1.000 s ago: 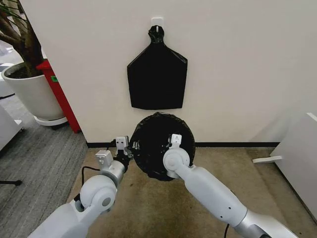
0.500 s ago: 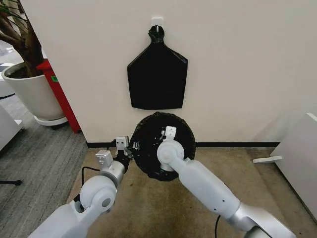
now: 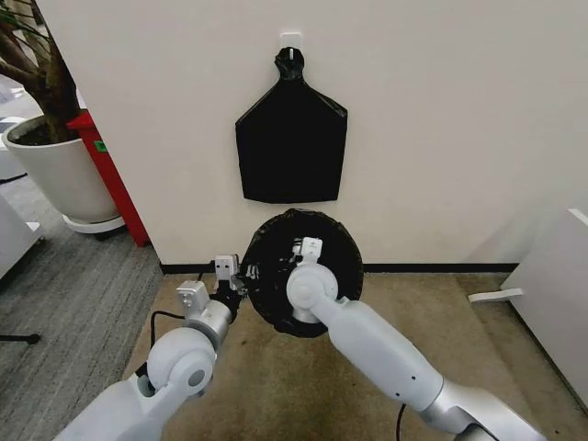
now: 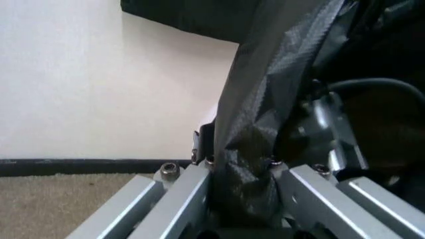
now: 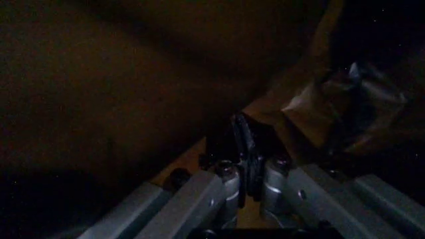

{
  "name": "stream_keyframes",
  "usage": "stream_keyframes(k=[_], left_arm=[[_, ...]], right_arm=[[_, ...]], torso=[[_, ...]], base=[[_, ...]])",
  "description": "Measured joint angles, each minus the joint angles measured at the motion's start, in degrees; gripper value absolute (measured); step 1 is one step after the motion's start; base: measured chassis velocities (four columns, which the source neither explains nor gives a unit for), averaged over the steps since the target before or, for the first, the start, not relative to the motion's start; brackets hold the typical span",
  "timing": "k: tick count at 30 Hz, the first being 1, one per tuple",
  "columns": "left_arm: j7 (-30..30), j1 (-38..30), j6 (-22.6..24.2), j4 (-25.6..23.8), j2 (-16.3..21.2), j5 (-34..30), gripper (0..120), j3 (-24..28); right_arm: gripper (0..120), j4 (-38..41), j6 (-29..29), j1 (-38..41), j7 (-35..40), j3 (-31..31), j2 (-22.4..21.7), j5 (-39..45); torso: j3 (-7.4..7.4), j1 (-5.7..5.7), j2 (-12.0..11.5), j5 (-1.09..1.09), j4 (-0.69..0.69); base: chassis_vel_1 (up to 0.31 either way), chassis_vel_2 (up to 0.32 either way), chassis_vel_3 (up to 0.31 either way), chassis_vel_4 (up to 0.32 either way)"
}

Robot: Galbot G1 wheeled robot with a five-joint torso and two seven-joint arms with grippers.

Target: Place the garbage bag over the trash bin.

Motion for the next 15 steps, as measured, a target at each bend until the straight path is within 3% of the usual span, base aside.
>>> stream_keyframes(k=[15], left_arm=[[-0.07,0.08,0.03,-0.92,0.2,-0.17,0,-0.15]], right_arm=[[0,-2.18,-0.12,-0.58,-0.49,-0.95,1.33,-0.78]], torso=[[0.0,0.0,0.0,0.01,0.0]], base=[[0.0,0.0,0.0,0.0]])
